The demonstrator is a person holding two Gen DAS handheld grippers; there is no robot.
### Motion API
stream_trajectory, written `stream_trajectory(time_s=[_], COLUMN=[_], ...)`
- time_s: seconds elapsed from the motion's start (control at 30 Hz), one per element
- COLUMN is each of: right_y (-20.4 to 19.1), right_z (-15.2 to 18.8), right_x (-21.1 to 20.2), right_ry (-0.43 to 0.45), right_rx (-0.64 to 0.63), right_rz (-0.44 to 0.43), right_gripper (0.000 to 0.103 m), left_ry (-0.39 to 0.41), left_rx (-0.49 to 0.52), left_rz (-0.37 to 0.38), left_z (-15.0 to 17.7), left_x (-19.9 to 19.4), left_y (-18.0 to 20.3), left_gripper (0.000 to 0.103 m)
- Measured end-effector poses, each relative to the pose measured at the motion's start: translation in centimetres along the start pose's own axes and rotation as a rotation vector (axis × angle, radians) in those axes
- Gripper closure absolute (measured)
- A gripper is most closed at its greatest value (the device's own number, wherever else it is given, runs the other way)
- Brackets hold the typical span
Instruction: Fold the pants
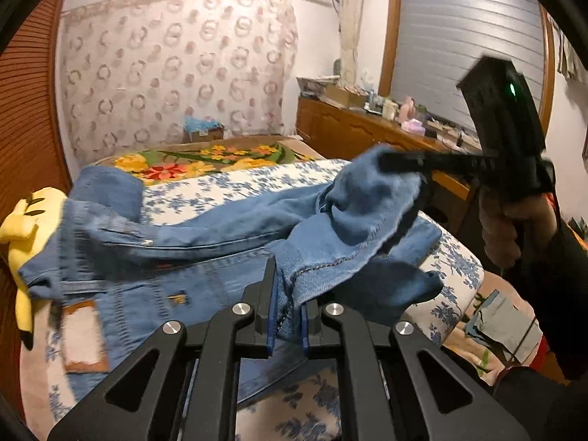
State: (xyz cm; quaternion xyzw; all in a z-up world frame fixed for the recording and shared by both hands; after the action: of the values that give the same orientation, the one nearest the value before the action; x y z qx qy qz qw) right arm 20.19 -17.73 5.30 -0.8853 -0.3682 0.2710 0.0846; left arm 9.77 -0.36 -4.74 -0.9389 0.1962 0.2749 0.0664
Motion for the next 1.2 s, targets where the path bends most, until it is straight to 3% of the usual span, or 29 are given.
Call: stream_trajectory(time_s=[0.27, 0.5, 0.73, 0.87, 0.93, 1.0, 1.03, 1.1, 1.2], right_y=[-7.0, -8.7, -10.8, -11.2, -11.1, -10.9, -10.6, -10.2, -9.8], right_z=[-4.6, -5.8, -5.8, -5.7, -5.9, -6.0, -6.1, -6.5, -6.7], right_x=[5.2, 11.6, 18.4, 20.2, 20.9, 20.8, 20.6, 19.5, 17.9], right_ry=[0.020, -0.044, -0.130, -0.154, -0.164, -0.181, -0.192, -0.181, -0.144], right_rx=[-0.158, -0.198, -0.226, -0.233, -0.241, -0.231, -0.222, -0.231, -0.261], right_rz=[-0.081, -0.134, -0.126, -0.106, -0.051, -0.045, -0.048, -0.043, -0.001], right_gripper=[0.098, 0.098, 0.098, 0.098, 0.098, 0.088, 0.076, 0.058, 0.055], left_ry=[0.003, -0.010, -0.045, -0.068, -0.085, -0.089, -0.089, -0.087, -0.075], left_rx=[-0.072, -0.138, -0.207, -0.213, -0.217, -0.215, -0.214, -0.214, -0.202], left_rz=[-0.070, -0.115, -0.161, -0.181, -0.187, -0.180, -0.178, -0.175, -0.169], left_z=[1.9, 4.2, 6.5, 7.1, 7.3, 7.4, 7.4, 7.4, 7.3], left_x=[-3.3, -5.0, -5.4, -4.7, -4.1, -3.7, -3.5, -3.0, -2.7], left_y=[-4.2, -6.8, -10.0, -10.2, -10.5, -10.9, -11.0, -10.9, -10.4], left_gripper=[0.092, 0.094, 0.094, 0.093, 0.082, 0.064, 0.054, 0.053, 0.053])
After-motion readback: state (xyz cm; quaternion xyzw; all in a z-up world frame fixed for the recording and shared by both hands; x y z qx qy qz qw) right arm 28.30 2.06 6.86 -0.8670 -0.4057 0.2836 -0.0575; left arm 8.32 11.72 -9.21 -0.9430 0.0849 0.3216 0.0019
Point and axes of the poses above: each gripper's, at about its wrist camera, not at the fingertips, and x roughly the way its jaws point, y to its right, z to its underside, the point moved 6 cm from there along x, roughly the way its jaws point, and after that the axes turned 9 degrees about x, right-handed, at the moved point
